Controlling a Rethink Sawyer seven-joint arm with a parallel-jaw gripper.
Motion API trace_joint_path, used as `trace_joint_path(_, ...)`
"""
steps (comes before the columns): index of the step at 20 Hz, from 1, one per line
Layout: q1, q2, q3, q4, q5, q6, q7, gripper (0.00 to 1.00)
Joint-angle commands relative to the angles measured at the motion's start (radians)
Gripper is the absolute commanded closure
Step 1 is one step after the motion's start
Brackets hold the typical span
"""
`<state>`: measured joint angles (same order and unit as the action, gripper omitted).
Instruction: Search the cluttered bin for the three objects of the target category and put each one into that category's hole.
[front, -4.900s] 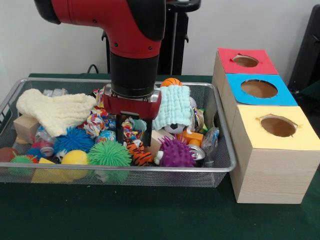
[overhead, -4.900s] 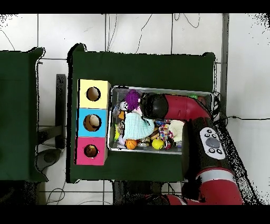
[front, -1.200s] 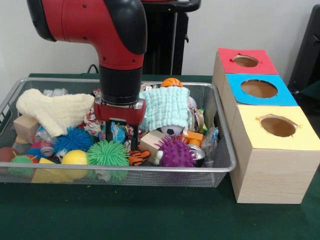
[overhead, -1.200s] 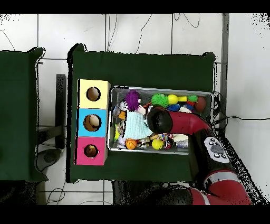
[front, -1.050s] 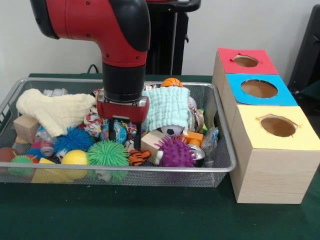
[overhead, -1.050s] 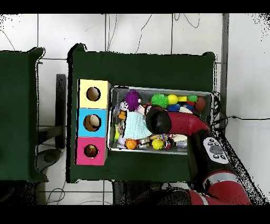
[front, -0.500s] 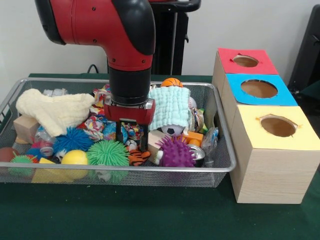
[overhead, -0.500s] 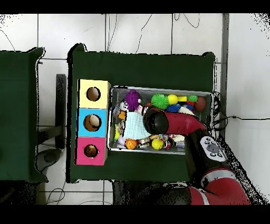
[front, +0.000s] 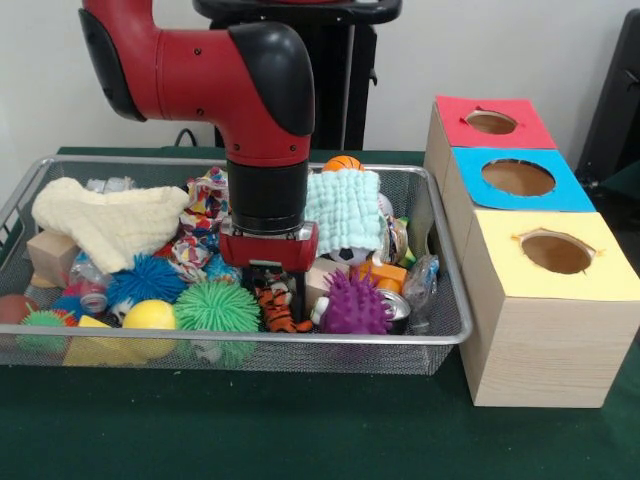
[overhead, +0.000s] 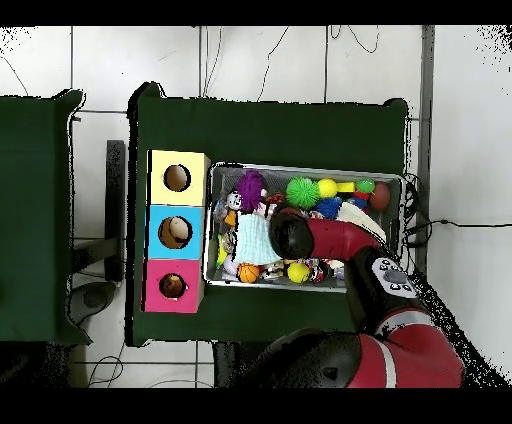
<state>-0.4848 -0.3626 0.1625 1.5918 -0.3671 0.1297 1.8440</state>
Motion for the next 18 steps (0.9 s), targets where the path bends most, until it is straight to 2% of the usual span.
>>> trace_joint_path(1, 0.003, 0.126, 0.022, 0.049, -0.078, -0.07, 0.056, 1.0)
trace_joint_path(10, 0.018, 0.107, 0.018, 0.033, -0.062, 0.0, 0.034, 1.0)
trace_joint_path(13, 0.03, 0.089, 0.01, 0.026, -0.032, 0.063, 0.037, 1.0)
trace_joint_path(18, 0.069, -0.129, -0.001, 0.076, 0.037, 0.32, 0.005, 1.0)
